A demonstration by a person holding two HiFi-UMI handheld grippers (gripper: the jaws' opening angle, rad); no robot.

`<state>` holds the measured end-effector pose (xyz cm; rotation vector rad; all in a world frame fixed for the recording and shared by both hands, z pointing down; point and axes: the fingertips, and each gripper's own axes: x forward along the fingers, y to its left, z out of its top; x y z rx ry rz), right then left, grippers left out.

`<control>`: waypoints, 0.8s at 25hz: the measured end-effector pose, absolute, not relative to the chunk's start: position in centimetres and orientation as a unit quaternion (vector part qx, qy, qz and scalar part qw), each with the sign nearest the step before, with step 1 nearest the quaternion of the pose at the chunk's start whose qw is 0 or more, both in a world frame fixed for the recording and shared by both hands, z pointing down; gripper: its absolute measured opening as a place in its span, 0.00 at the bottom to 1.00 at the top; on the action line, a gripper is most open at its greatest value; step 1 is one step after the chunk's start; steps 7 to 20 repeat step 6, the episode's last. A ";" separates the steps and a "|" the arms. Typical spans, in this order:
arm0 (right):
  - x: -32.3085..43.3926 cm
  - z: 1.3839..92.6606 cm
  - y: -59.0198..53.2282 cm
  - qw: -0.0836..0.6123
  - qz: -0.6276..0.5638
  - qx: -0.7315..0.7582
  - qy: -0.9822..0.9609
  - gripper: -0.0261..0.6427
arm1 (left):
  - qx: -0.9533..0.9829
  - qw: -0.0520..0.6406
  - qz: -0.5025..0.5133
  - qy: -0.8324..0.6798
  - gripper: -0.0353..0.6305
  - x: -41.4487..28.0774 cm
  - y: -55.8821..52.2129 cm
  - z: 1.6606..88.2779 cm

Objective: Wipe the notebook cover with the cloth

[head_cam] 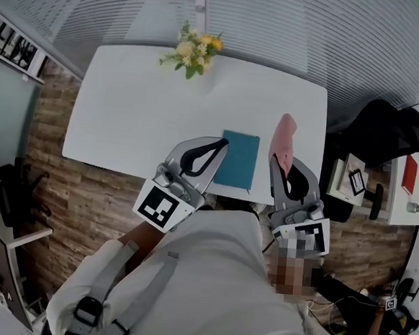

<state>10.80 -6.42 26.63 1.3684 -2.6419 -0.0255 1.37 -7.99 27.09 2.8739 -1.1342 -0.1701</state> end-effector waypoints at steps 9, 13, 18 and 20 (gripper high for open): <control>11.0 26.2 -6.1 0.084 -0.011 0.459 -0.884 0.08 | 0.928 0.024 -0.055 -0.367 0.06 1.7 -7.8 26.8; 11.0 26.2 -6.1 0.084 -0.011 0.459 -0.884 0.08 | 0.928 0.024 -0.055 -0.367 0.06 1.7 -7.8 26.8; 11.0 26.2 -6.1 0.084 -0.011 0.459 -0.884 0.08 | 0.928 0.024 -0.055 -0.367 0.06 1.7 -7.8 26.8; 11.0 26.2 -6.1 0.084 -0.011 0.459 -0.884 0.08 | 0.928 0.024 -0.055 -0.367 0.06 1.7 -7.8 26.8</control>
